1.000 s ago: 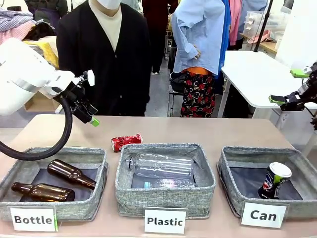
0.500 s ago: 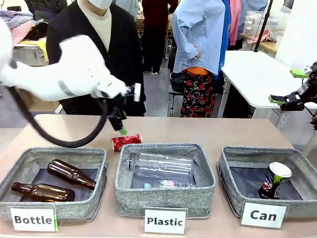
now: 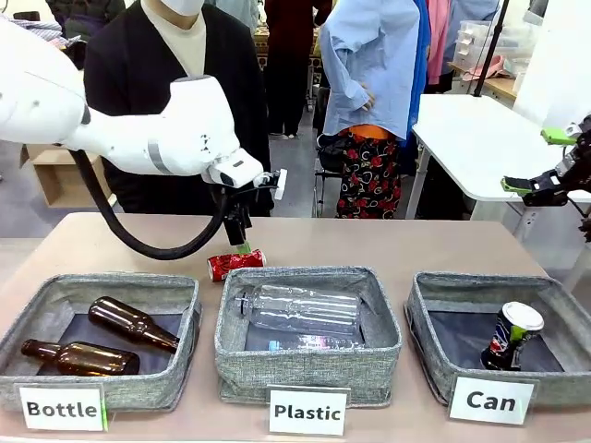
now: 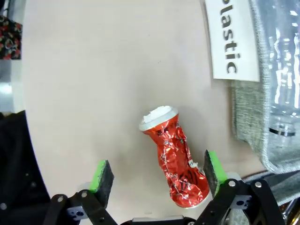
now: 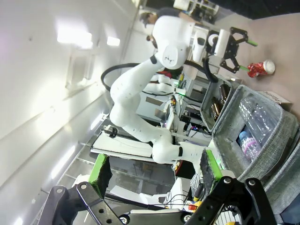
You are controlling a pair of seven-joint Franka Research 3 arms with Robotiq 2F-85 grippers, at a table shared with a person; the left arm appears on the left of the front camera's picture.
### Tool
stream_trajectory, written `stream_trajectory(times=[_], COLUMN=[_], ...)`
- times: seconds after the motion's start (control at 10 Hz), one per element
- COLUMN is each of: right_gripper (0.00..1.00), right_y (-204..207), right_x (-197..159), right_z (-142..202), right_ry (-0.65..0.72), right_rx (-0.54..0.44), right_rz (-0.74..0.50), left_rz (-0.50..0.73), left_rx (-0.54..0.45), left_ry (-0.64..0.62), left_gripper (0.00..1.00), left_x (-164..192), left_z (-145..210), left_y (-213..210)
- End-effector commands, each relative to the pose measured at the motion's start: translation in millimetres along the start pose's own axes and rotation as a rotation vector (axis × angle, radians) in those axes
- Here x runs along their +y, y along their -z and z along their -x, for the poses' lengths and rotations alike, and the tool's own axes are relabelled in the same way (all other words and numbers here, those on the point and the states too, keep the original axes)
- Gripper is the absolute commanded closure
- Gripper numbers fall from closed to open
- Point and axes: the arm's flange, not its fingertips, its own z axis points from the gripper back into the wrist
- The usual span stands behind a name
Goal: Sort the can waste into the basket.
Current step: Pick up the can waste from the table and place it in the right Fabric basket.
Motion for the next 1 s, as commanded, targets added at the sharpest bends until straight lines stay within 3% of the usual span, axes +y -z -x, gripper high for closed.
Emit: stream_trajectory(times=[0.0, 0.5, 0.9], right_gripper=[0.0, 0.0, 0.0], right_y=[-2, -2, -2], right_x=[2, 2, 2], right_z=[-1, -1, -1], right_ry=[-0.022, -0.022, -0.022], right_rx=[0.008, 0.008, 0.008], right_rz=[-0.006, -0.006, -0.006], left_rz=[0.011, 0.06, 0.013], left_rx=[0.049, 0.169, 0.201], left_ry=[-0.077, -0.254, -0.318], left_gripper=[0.0, 0.0, 0.0], left_x=[3, -31, -22], left_z=[-6, 19, 27], left_y=[11, 38, 54])
